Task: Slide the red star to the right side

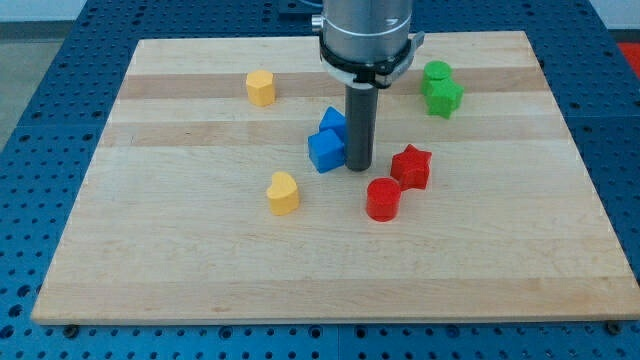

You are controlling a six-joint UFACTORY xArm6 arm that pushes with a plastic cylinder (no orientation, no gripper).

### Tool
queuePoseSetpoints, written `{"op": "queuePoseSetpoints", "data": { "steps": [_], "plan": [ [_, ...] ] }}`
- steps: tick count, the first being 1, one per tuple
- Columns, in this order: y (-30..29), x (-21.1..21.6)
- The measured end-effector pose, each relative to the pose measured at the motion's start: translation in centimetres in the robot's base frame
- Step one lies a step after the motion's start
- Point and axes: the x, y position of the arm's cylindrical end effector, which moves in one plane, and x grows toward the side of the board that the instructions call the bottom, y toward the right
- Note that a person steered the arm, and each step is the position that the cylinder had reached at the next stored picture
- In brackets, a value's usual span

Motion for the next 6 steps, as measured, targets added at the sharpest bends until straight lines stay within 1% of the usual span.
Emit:
{"op": "queuePoseSetpoints", "data": {
  "steps": [1, 3, 4, 5, 6],
  "plan": [
    [0.1, 1.2],
    [4.9, 1.6],
    [7.7, 2.6],
    [9.6, 3.6],
    [9.9, 4.0]
  ]
}}
